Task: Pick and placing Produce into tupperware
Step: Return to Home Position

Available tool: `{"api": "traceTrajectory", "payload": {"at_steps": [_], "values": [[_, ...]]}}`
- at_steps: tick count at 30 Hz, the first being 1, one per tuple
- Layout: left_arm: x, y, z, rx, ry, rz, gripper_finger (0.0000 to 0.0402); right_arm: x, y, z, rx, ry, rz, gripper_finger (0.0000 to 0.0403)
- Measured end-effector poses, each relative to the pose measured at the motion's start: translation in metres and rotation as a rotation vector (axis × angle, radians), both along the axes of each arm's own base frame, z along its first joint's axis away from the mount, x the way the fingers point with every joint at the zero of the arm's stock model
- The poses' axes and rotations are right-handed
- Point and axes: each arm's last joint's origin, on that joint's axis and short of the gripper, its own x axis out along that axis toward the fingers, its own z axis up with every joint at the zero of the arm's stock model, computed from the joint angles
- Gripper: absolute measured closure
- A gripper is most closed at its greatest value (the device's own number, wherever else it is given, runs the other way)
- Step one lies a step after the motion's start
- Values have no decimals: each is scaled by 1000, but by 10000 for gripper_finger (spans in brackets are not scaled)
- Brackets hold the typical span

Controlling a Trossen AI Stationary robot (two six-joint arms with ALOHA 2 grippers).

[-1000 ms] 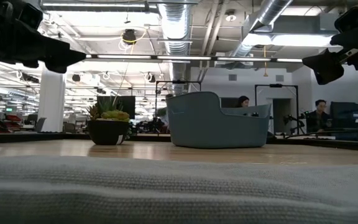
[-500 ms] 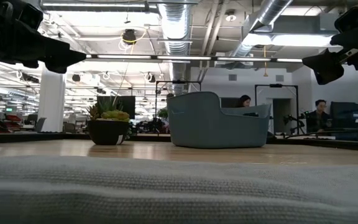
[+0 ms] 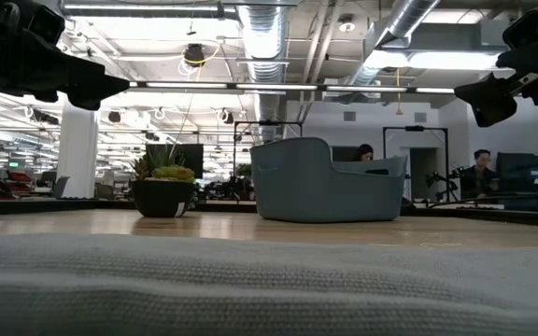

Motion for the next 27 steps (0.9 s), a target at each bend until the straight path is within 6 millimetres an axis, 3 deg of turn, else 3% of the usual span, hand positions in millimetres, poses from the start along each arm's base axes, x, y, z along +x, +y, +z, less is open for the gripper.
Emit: {"api": "traceTrajectory", "payload": {"at_steps": [27], "values": [[0, 0, 0, 0, 0, 0, 127, 0, 0, 0, -50, -7, 11, 81]]}}
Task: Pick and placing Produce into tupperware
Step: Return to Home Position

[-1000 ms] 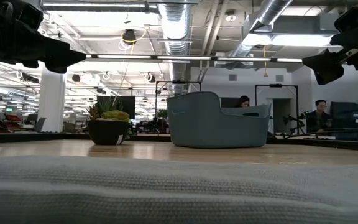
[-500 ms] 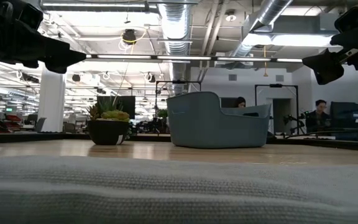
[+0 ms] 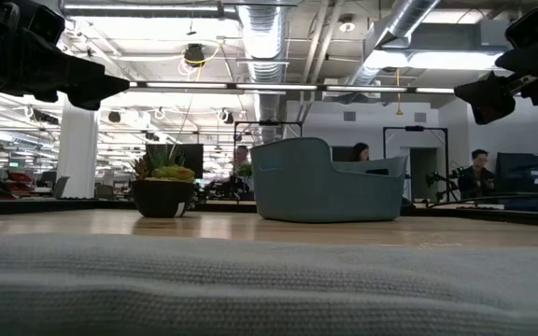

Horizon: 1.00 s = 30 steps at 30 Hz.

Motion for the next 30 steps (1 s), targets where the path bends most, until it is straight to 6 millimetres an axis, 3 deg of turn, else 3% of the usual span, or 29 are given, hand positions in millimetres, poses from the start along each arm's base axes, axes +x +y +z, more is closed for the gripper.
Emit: {"api": "traceTrajectory", "payload": {"at_steps": [11, 19, 26, 30], "values": [[0, 0, 0, 0, 0, 0, 127, 0, 0, 0, -211, -45, 23, 81], [0, 0, 0, 0, 0, 0, 127, 1, 0, 0, -194, -42, 8, 81], [0, 0, 0, 0, 0, 0, 127, 1, -8, 0, -182, -25, -267, 81], [0, 0, 0, 0, 0, 0, 127, 1, -9, 0, -205, -26, -272, 81]]}}
